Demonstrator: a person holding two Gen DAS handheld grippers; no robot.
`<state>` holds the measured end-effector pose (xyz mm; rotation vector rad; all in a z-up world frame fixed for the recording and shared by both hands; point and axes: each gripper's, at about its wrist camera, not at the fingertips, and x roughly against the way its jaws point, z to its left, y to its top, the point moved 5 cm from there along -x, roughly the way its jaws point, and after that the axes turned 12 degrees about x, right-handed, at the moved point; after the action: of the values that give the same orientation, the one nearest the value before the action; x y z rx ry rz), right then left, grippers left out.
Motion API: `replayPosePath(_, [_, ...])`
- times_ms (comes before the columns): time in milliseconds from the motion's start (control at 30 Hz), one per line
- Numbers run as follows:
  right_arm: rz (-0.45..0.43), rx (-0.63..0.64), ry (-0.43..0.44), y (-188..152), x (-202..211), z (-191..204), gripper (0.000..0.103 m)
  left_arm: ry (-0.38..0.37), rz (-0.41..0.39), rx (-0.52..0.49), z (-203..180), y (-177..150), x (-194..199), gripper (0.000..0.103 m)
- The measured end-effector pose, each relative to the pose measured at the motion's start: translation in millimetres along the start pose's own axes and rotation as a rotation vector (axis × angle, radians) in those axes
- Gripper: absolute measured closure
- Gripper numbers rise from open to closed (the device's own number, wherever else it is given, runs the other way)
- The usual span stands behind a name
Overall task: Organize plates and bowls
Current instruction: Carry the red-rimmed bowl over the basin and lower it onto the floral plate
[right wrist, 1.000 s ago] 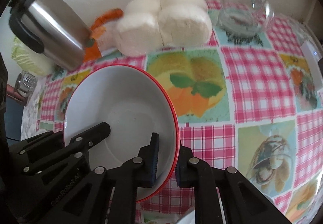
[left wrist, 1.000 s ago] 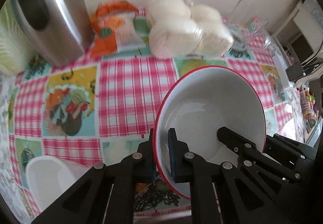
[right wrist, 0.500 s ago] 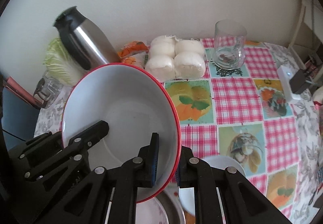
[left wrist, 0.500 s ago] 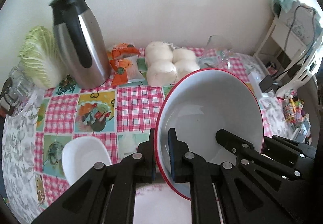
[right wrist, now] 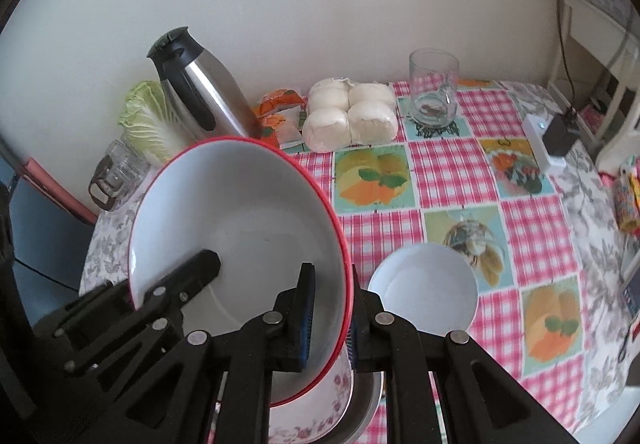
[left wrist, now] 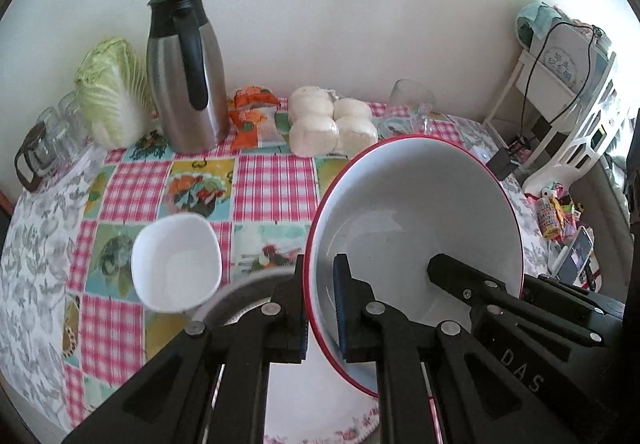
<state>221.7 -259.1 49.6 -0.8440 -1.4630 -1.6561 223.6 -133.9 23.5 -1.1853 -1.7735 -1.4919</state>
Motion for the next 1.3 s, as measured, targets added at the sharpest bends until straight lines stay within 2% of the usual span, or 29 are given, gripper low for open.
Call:
replayPosePath(233, [0.006,0.009,0.005,-31,1,11,0.088,0.007,-0.013,0.018,12,-31,9,0.092])
replayPosePath(633, [0.033,-0.026,0.049,-77,-25,27,0.088,0.028,0.025,0.066,44,-65,-9,0.092])
replayPosePath(1033, [0.057,-0.047,0.064,-99,-55,37,0.088,0.053,0.094,0.087,64,-81,-31,0.092])
replayPosePath(1300, [0.073,-0.044,0.069,-97,-65,42,0.088,0.058,0.111,0.101,72,-82,-36,0.092])
